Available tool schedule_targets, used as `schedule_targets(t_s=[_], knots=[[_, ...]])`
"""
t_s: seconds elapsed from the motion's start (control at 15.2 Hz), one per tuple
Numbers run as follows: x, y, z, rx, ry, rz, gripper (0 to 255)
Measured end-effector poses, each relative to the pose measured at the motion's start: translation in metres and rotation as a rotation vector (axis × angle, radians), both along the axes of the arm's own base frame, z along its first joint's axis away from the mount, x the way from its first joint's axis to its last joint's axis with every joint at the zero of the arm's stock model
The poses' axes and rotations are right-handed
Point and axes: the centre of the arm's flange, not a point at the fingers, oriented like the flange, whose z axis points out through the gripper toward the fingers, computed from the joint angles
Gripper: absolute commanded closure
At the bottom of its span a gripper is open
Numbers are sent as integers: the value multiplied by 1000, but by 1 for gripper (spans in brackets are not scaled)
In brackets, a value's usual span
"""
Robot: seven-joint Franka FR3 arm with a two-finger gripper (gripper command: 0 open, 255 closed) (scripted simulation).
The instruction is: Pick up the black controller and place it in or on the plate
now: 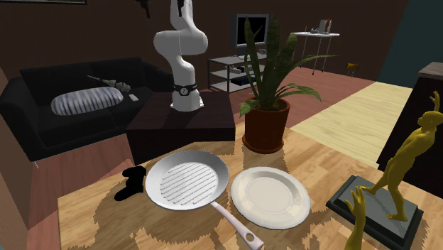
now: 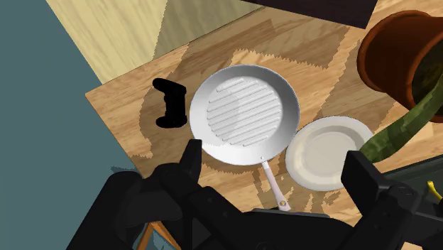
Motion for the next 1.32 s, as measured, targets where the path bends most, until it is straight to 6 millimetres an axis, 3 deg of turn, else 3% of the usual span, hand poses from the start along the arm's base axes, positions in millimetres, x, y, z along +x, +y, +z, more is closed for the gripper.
schedule_targets(t_s=[0.13,0.33,0.86,1.32], knots=[[1,0,-6,-4,0,3,0],[14,-3,-37,-22,0,15,0],[44,-12,-134,-81,-3,56,0],[73,-32,-219,-133,-6,92,0]])
